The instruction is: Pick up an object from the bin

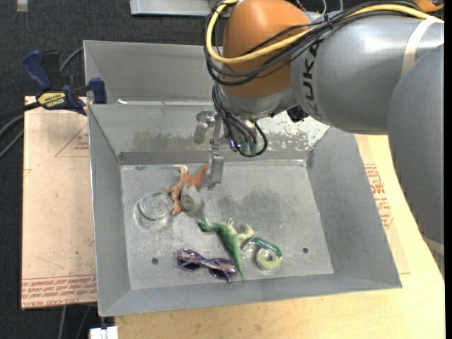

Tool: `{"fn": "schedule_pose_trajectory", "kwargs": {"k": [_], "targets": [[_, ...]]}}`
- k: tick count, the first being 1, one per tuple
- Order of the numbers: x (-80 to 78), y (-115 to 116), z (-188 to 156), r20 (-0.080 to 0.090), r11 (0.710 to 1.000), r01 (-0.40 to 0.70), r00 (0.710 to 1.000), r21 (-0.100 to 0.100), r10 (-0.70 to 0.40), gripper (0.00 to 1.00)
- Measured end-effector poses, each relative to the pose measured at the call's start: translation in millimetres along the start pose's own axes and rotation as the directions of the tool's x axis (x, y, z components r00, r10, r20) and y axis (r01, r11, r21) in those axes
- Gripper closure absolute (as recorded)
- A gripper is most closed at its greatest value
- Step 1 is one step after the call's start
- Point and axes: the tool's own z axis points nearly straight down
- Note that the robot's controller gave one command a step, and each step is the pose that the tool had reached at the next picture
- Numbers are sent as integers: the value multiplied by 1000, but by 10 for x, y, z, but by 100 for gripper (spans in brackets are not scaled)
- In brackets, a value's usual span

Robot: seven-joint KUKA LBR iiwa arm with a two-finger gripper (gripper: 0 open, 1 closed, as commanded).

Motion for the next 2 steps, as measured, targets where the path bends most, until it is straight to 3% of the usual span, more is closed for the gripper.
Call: {"fn": "schedule_pose_trajectory", "kwargs": {"k": [1,2], "targets": [[-9,-11,-52,7,1000,-3,1000,-1,3,0],[165,-84,908,6,1000,31,1000,-1,-31,0]]}}
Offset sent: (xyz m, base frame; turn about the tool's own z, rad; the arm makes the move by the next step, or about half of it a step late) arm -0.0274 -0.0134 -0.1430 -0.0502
